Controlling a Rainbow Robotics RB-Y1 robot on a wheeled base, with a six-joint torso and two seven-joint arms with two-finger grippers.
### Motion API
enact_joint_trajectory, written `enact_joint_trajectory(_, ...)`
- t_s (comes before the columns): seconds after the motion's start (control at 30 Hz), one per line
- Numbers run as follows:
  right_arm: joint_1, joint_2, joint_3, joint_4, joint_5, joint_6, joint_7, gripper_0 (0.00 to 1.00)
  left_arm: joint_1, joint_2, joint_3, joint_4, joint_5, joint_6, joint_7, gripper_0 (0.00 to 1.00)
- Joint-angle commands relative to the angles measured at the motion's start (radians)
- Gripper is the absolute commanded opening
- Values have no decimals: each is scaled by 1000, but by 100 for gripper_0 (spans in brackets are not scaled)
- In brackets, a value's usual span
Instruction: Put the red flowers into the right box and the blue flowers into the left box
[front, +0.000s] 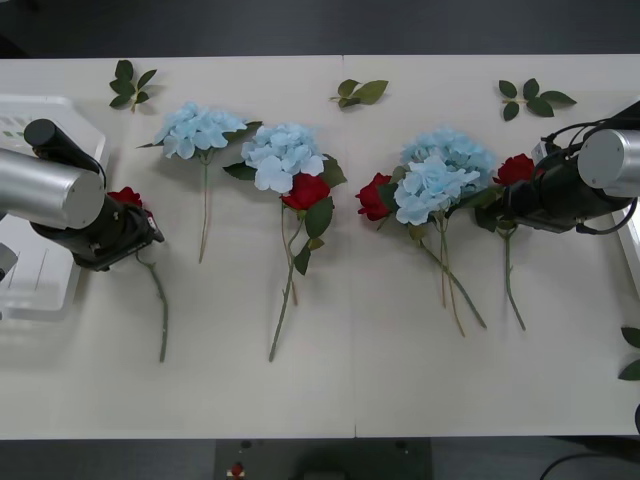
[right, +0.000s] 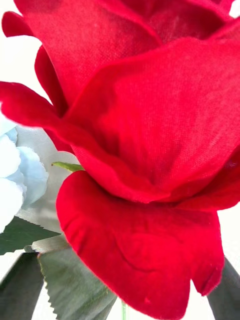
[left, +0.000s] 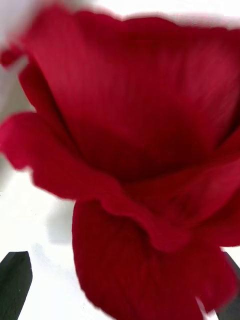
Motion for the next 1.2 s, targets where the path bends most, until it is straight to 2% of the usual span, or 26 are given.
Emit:
enact_joint_trajectory(0.03, -16, 16, -13, -1, 13, -4, 36, 78, -31, -12, -2, 8, -5, -17, 18, 100)
enact_joint_trajectory(0.1, -16, 18, -13, -1, 18, -4, 36, 71, -31, -12, -13, 17, 0, -32, 18, 100)
enact_joint_trajectory(0.43, -16, 25, -11, 7, 30, -14, 36, 55, -31, -21, -22, 36, -2, -46, 18, 100)
enact_joint_trajectory(0.63, -16, 33, -10, 28, 30, -37, 37, 35, -31, -32, -22, 42, -14, -51, 18, 100)
enact_joint_trajectory(0.67, -16, 33, -11, 28, 30, -42, 37, 33, -31, -32, -22, 42, -17, -51, 19, 94)
enact_joint_trajectory(0.73, -16, 34, -11, 31, 30, -47, 37, 25, -31, -35, -22, 42, -23, -51, 19, 64)
enact_joint_trajectory(0.77, -16, 36, -10, 31, 30, -47, 37, 22, -31, -35, -22, 42, -23, -51, 19, 56)
enact_joint_trajectory(0.83, -16, 34, -10, 35, 30, -48, 37, 7, -31, -35, -22, 42, -25, -51, 19, 25)
enact_joint_trajectory(0.9, -16, 34, -11, 35, 30, -48, 37, 0, -31, -35, -22, 42, -25, -49, 19, 8)
enact_joint_trajectory(0.97, -16, 34, -11, 35, 31, -50, 37, 0, -31, -35, -22, 42, -23, -51, 18, 0)
enact_joint_trajectory(1.2, -19, 27, -11, 35, 30, -60, 47, 0, -31, -35, -24, 42, -23, -49, 19, 0)
